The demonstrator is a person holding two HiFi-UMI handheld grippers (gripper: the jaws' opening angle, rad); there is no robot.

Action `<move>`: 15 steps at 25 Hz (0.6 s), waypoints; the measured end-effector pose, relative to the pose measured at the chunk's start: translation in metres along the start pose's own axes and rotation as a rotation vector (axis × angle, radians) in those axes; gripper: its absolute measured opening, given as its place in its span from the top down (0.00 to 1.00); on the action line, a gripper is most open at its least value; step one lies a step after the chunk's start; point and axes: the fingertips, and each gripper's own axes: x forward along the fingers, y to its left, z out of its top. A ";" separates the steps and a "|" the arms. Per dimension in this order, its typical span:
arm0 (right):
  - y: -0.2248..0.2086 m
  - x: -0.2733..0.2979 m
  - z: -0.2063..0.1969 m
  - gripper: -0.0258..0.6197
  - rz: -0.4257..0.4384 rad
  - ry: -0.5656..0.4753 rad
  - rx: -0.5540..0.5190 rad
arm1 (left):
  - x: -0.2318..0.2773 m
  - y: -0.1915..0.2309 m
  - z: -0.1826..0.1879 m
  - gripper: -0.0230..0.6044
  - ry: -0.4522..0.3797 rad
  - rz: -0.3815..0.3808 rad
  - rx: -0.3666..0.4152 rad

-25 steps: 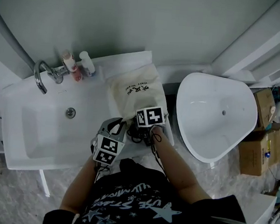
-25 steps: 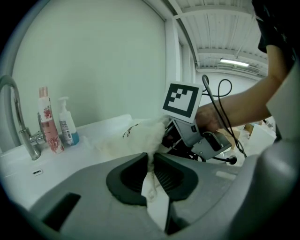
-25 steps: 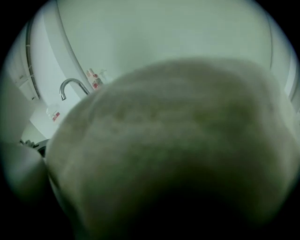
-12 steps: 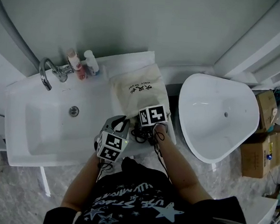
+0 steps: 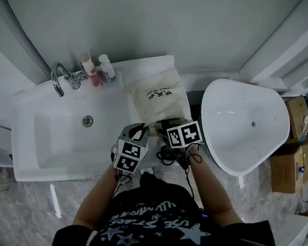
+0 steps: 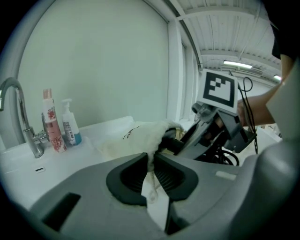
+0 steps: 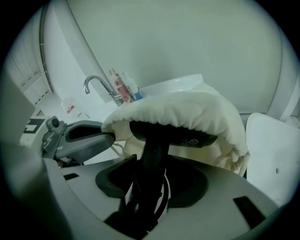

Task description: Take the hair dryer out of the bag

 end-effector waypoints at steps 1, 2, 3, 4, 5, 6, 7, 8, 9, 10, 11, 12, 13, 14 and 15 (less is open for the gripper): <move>0.003 -0.004 -0.004 0.65 0.010 0.003 -0.009 | -0.001 0.001 0.001 0.87 0.001 0.004 0.003; 0.005 -0.007 -0.009 0.65 0.021 0.004 -0.015 | -0.002 0.002 0.002 0.87 0.000 0.006 0.005; 0.008 -0.011 -0.013 0.65 0.032 0.004 -0.020 | -0.002 0.002 0.002 0.87 -0.002 0.006 0.006; 0.010 -0.014 -0.018 0.65 0.043 0.003 -0.024 | -0.001 0.003 0.002 0.87 -0.006 0.007 0.008; 0.012 -0.017 -0.023 0.65 0.053 0.002 -0.029 | -0.001 0.003 0.003 0.87 -0.012 0.008 0.013; 0.015 -0.020 -0.027 0.65 0.063 0.002 -0.032 | -0.001 0.004 0.004 0.87 -0.016 0.010 0.018; 0.018 -0.023 -0.031 0.65 0.075 0.002 -0.031 | 0.000 0.005 0.004 0.87 -0.015 0.012 0.023; 0.021 -0.026 -0.035 0.66 0.089 0.001 -0.026 | 0.000 0.005 0.004 0.87 -0.008 0.013 0.027; 0.025 -0.029 -0.039 0.66 0.104 -0.001 -0.017 | 0.000 0.005 0.004 0.87 0.000 0.013 0.030; 0.029 -0.032 -0.042 0.66 0.119 -0.004 -0.008 | 0.001 0.005 0.003 0.87 0.005 0.012 0.034; 0.033 -0.035 -0.046 0.66 0.132 -0.009 -0.002 | 0.001 0.005 0.003 0.87 0.007 0.012 0.037; 0.037 -0.038 -0.049 0.66 0.142 -0.014 0.001 | 0.001 0.005 0.002 0.87 0.009 0.012 0.040; 0.041 -0.041 -0.053 0.66 0.149 -0.019 0.001 | 0.001 0.005 0.000 0.87 0.012 0.013 0.042; 0.043 -0.043 -0.056 0.66 0.155 -0.024 -0.001 | 0.001 0.006 -0.002 0.87 0.017 0.015 0.040; 0.046 -0.045 -0.058 0.66 0.160 -0.031 -0.003 | 0.001 0.006 -0.004 0.87 0.023 0.017 0.039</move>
